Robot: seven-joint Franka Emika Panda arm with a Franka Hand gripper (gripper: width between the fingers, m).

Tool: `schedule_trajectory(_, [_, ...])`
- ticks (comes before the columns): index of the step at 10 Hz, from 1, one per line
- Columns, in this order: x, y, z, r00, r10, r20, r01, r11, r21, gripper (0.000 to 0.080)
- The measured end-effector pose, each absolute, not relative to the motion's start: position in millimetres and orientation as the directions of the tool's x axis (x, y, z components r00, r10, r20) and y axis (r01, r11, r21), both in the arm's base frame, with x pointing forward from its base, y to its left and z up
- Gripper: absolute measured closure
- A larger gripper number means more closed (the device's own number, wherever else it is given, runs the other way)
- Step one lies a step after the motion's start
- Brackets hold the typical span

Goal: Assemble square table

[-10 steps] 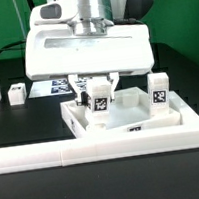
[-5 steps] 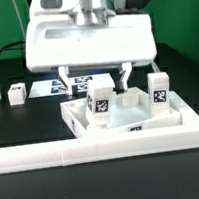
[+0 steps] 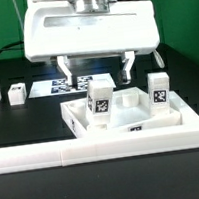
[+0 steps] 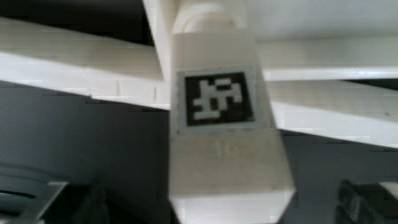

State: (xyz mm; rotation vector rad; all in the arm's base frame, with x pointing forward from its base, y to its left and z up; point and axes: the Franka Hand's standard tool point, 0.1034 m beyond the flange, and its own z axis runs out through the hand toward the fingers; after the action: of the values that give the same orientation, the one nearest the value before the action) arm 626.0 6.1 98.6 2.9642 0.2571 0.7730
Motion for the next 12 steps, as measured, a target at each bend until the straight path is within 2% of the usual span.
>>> schedule_trajectory(5, [628,4,92.4,0.875,0.178,0.451,0.147,-0.984,0.103,0.0150])
schedule_trajectory(6, [629,2,87.6,0.897,0.170,0.409,0.146,-0.985,0.089,0.0150])
schedule_trajectory(7, [629,6,85.0,0.936,0.155,0.315,0.147,-0.988,0.049,0.0150])
schedule_trajectory(10, [623,16,83.0,0.983,0.136,0.123,0.139,-0.990,-0.018,0.0150])
schedule_trajectory(12, [622,16,82.5,0.989,0.143,0.043,0.145,-0.989,-0.036,0.0150])
